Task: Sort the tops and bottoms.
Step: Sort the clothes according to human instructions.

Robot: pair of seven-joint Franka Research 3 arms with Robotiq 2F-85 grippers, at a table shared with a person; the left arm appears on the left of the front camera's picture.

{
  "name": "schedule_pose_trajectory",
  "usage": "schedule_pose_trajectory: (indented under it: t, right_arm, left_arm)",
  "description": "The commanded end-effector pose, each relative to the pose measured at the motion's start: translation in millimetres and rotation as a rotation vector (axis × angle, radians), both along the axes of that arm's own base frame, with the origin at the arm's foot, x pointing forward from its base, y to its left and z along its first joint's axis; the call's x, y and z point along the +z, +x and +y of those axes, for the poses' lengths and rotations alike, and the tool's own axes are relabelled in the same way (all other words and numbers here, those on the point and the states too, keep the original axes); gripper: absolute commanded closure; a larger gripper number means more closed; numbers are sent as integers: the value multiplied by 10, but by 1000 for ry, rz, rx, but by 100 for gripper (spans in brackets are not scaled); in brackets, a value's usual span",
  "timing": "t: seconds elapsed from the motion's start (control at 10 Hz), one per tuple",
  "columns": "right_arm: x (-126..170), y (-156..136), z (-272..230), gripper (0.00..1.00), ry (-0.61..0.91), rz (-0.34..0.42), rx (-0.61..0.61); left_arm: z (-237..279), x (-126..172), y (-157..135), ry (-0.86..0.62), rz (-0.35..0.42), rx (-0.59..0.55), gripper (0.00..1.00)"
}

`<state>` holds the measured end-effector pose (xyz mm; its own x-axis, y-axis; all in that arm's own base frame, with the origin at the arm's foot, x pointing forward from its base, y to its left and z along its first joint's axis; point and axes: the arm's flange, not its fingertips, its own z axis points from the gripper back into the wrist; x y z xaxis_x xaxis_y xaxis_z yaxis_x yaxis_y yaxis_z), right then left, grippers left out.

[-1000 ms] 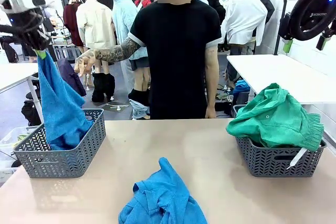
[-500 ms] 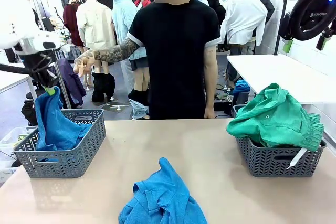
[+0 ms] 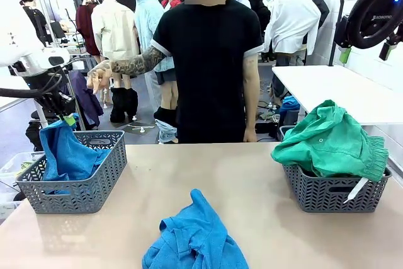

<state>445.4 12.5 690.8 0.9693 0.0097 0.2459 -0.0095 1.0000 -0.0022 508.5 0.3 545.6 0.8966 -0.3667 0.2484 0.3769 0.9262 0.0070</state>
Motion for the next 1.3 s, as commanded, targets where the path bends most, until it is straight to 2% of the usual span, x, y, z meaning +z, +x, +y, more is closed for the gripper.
schedule_pose_trajectory:
  t: [0.0, 0.1, 0.2, 0.5, 0.8, 1.1, 1.2]
  right_arm:
    - [-29, -12, 3, 0, 5, -10, -2]
    - [-29, -12, 3, 0, 5, -10, -2]
    - [-29, -12, 3, 0, 5, -10, -2]
    - [-29, -12, 3, 0, 5, -10, -2]
    - [-29, -12, 3, 0, 5, -10, -2]
    - [-29, -12, 3, 0, 5, -10, -2]
    - [-29, -12, 3, 0, 5, -10, -2]
  left_arm:
    - [52, 111, -65, 3, 18, 1, 25]
    - [36, 270, -141, 22, -3, 12, 19]
    - [9, 27, -20, 0, 5, 1, 19]
    - [9, 27, -20, 0, 5, 1, 19]
    - [-84, 232, -193, 58, 43, -3, 19]
    - [-187, 397, -443, 142, -34, 1, 19]
    - [-110, 493, -467, 156, -69, 48, 19]
